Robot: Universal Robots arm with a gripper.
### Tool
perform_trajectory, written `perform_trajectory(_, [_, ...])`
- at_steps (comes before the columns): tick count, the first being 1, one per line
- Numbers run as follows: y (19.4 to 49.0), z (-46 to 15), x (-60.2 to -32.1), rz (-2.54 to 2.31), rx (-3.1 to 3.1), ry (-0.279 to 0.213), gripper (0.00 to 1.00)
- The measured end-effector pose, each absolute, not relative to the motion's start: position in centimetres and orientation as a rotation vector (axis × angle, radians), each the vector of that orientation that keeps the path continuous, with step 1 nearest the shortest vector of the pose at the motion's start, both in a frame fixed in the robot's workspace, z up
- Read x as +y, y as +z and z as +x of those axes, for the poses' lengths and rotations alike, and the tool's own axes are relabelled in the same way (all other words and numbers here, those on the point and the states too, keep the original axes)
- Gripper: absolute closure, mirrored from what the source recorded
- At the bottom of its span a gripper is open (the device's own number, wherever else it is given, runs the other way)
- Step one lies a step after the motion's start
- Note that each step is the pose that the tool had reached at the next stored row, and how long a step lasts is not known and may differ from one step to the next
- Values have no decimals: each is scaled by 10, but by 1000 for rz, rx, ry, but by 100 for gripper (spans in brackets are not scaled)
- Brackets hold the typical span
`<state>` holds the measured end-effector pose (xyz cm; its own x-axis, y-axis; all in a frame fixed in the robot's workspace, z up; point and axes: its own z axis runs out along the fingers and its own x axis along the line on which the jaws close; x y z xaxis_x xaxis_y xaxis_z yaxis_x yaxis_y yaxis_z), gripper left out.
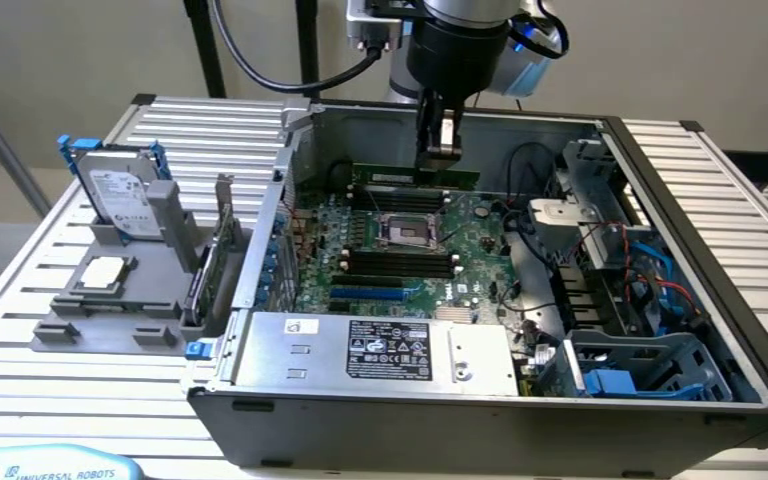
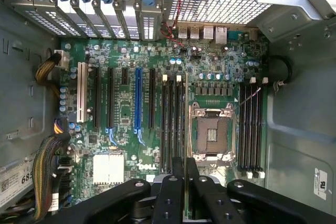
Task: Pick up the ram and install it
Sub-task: 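Insert the ram into the slot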
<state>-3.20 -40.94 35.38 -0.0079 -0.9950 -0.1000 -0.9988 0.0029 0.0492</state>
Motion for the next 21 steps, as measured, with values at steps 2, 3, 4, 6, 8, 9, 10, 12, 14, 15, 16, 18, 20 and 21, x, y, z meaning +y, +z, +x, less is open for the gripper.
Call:
perform_trajectory(2, [354, -32, -409, -2187, 2199, 164, 87])
perform_trajectory(3, [354, -32, -409, -2187, 2199, 164, 87])
perform_trajectory(4, [354, -32, -409, -2187, 2199, 164, 87])
perform_trajectory(6, [353, -32, -409, -2187, 2199, 164, 87])
perform_trajectory(8, [351, -32, -409, -2187, 2199, 163, 87])
perform_trajectory(9, [349, -32, -409, -2187, 2200, 163, 87])
perform_trajectory(10, [346, -32, -409, -2187, 2200, 163, 87])
perform_trajectory(12, [342, -32, -409, -2187, 2200, 163, 87])
perform_trajectory(14, [338, -32, -409, -2188, 2199, 163, 87])
perform_trajectory(15, [337, -32, -409, -2188, 2199, 163, 87])
perform_trajectory(16, [335, -32, -409, -2188, 2199, 163, 87])
perform_trajectory(18, [331, -33, -409, -2188, 2199, 163, 87])
perform_trajectory(20, [327, -33, -409, -2188, 2198, 163, 87])
perform_trajectory(21, [326, -34, -409, -2188, 2198, 163, 87])
